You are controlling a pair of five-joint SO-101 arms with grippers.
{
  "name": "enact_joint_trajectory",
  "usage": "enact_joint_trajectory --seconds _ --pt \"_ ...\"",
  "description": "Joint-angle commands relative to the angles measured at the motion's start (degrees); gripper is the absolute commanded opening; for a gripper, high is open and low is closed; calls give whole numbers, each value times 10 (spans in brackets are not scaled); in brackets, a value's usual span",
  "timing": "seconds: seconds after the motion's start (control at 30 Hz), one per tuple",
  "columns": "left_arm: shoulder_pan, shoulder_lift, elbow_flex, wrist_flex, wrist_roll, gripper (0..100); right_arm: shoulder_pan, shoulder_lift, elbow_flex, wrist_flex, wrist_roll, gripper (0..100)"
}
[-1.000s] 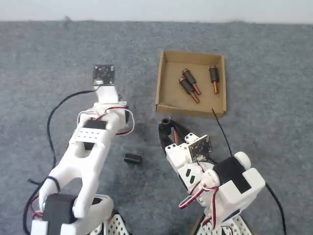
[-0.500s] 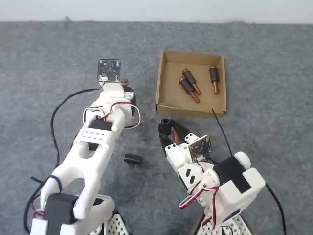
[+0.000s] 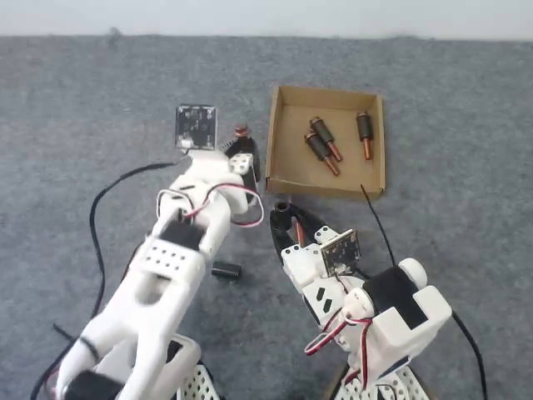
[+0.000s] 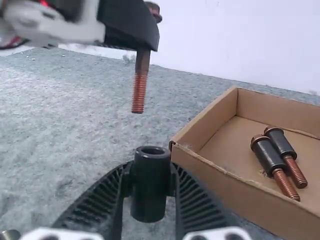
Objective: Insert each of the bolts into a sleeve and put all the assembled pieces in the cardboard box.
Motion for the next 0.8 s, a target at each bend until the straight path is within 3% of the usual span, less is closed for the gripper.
enact_joint_trajectory --seconds 0.0,0.5,0.77 --pt "18 -84 9 -17 14 13 -3 0 10 1 11 6" --pt "110 -218 105 -15 14 13 -3 0 12 1 11 6" --pt "112 -286 132 19 14 13 -3 0 10 0 11 6"
